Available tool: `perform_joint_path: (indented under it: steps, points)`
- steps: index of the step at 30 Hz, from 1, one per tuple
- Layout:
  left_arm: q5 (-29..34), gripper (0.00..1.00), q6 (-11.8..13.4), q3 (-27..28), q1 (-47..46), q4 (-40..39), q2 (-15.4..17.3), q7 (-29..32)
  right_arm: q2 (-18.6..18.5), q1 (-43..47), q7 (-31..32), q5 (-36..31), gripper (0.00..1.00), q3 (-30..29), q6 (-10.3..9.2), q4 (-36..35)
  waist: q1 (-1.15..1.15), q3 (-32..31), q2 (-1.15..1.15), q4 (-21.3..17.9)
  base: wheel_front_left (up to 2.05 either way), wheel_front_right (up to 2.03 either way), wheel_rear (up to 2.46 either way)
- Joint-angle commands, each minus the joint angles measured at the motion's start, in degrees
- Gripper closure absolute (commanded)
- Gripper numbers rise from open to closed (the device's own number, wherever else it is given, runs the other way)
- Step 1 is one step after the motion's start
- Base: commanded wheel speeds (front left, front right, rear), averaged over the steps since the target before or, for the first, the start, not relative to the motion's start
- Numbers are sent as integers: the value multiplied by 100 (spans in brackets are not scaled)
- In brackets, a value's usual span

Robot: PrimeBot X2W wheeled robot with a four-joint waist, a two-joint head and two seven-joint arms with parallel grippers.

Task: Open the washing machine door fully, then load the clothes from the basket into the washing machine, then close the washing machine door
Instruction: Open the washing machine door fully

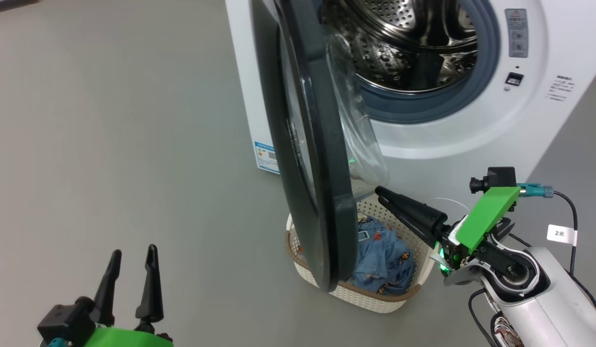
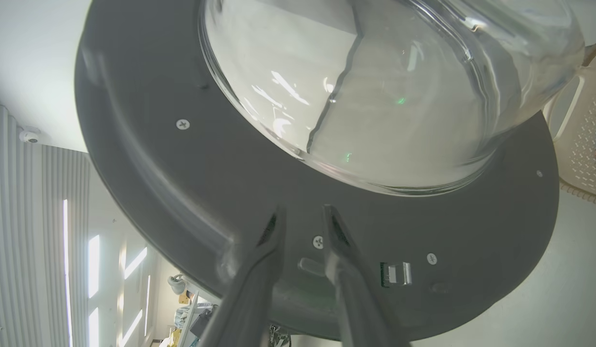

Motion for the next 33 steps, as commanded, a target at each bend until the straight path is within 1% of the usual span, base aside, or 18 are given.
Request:
perform_joint_path:
  steps: [1, 6, 7, 13, 18, 19, 24, 30, 33]
  points:
    - [79, 0, -13, 185, -109, -152, 97, -37, -20, 11, -116, -122, 0, 22, 30, -227, 0, -50, 0, -198, 0, 0, 0]
    - [87, 0, -13, 178, -112, -166, 137, -37, -68, 96, -339, -312, 0, 25, 30, -404, 0, -102, 0, -532, 0, 0, 0]
    - [95, 0, -13, 178, -115, -173, 142, -37, -99, 122, -473, -428, 0, 36, 30, -459, 0, -112, 0, -675, 0, 0, 0]
    - [81, 0, -13, 166, -120, -199, 170, -37, -197, 190, -949, -795, 0, 141, 30, -679, 0, -110, 0, -1090, 0, 0, 0]
    - [61, 0, -13, 171, -118, -234, 194, -37, -338, 236, -1523, -1151, 0, 238, 30, -884, 0, -83, 0, -1429, 0, 0, 0]
    - [61, 0, -13, 171, -118, -234, 194, -37, -338, 236, -1523, -1151, 0, 238, 30, -884, 0, -83, 0, -1429, 0, 0, 0]
    - [67, 0, -13, 175, -116, -265, 193, -37, -560, 295, -2033, -1513, 0, 438, 30, -1001, 0, -51, 0, -1727, 0, 0, 0]
    - [86, 0, -13, 215, -109, -293, 168, -37, -811, 377, -2779, -1906, 0, 651, 30, -1041, 0, -28, 0, -1978, 0, 0, 0]
    - [97, 0, -13, 224, -99, -309, 156, -37, -936, 419, -3268, -2188, 0, 761, 30, -1081, 0, -21, 0, -2055, 0, 0, 0]
